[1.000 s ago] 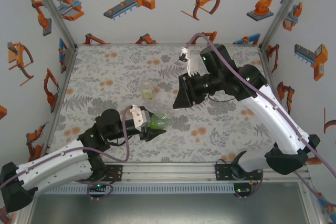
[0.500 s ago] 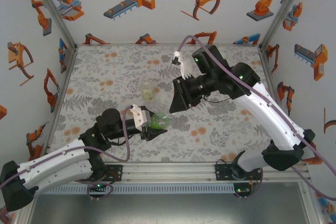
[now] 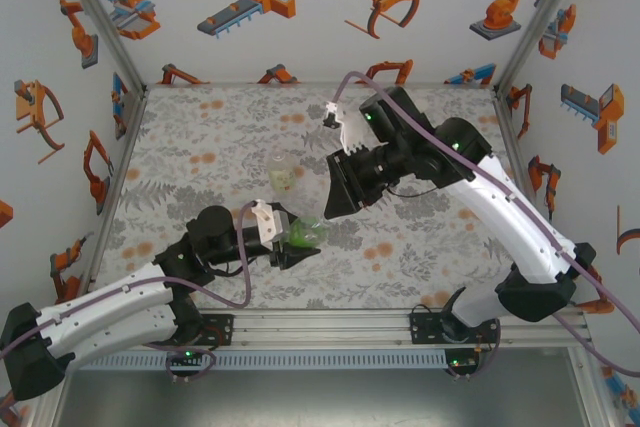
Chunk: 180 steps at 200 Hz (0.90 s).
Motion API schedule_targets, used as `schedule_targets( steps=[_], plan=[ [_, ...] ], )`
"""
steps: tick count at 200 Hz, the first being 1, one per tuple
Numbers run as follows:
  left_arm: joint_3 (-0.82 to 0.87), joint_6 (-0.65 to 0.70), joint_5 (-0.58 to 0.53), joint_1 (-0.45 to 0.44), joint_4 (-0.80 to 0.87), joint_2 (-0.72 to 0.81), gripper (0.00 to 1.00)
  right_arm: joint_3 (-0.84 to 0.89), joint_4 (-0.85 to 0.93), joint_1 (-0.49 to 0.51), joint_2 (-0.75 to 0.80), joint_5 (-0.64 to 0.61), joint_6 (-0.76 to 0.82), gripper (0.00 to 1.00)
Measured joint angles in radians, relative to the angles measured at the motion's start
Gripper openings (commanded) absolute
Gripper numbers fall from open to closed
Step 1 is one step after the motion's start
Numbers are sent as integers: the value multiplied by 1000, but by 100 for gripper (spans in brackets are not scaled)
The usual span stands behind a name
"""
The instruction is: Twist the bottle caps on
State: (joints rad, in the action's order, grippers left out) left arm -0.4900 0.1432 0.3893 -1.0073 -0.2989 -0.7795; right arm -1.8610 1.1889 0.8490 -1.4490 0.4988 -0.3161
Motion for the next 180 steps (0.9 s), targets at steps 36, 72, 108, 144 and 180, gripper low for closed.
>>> schedule_targets(
  steps=[36,72,108,144,180],
  plan=[
    [0,0,5,0,0,-6,0,0,12,11,0,-9,33,21],
    [0,0,20,0,3,-9,0,0,12,23,1,-10,101,21],
    [0,0,43,0,11,-10,0,-5,28,48,3,-16,190,21],
    [0,0,54,0,19,-12,0,-4,33,67,6,-21,288,21],
    [0,0,57,0,11,-15,0,38,-7,77,47,-24,373,20]
  ],
)
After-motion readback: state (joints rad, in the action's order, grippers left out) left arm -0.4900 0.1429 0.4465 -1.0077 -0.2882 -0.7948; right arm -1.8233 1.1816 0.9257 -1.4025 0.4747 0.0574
